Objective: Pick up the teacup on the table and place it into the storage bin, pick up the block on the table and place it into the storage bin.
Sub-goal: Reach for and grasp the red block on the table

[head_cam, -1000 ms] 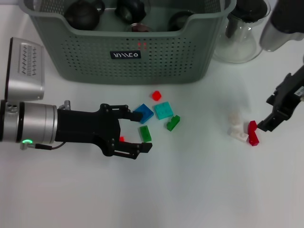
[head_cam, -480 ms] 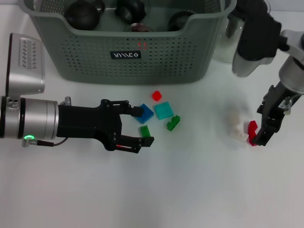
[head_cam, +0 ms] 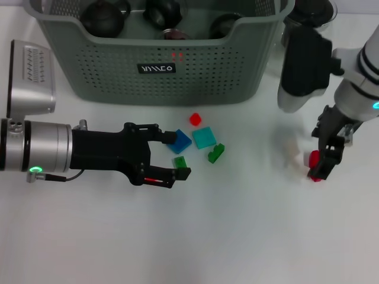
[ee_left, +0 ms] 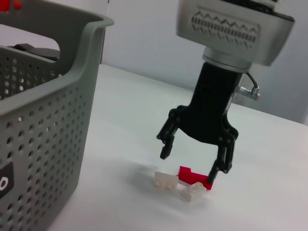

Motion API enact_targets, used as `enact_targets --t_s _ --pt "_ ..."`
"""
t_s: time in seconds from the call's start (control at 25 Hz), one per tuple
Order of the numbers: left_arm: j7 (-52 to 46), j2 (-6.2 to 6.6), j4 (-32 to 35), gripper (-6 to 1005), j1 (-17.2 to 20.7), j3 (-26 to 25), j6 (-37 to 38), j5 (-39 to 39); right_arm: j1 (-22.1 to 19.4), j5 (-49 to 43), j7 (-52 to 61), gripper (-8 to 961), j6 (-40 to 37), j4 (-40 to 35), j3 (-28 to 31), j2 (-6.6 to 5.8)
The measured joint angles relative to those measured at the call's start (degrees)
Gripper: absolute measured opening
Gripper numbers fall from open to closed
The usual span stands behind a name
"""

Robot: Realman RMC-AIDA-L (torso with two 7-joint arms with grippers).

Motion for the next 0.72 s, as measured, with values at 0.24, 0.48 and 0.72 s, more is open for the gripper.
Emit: enact_targets --t_s 0.24,0.48,0.72 --pt "-1.06 -0.06 0.01 847 0.1 -0.09 -0.12 0.0 -0.35 2.21 -2.06 918 -0.05 0.01 -0.86 -0.19" --pt "-1.57 -0.08 0.01 847 0.32 -0.63 -0.13 0.0 -1.05 2.03 -3.01 910 -0.72 -0.67 -0.85 -0.22" --pt "-1.6 -0.08 -0.58 847 0.35 -1.28 -0.12 0.01 -1.28 1.27 -2.79 903 -1.35 -1.15 -0.69 -0.33"
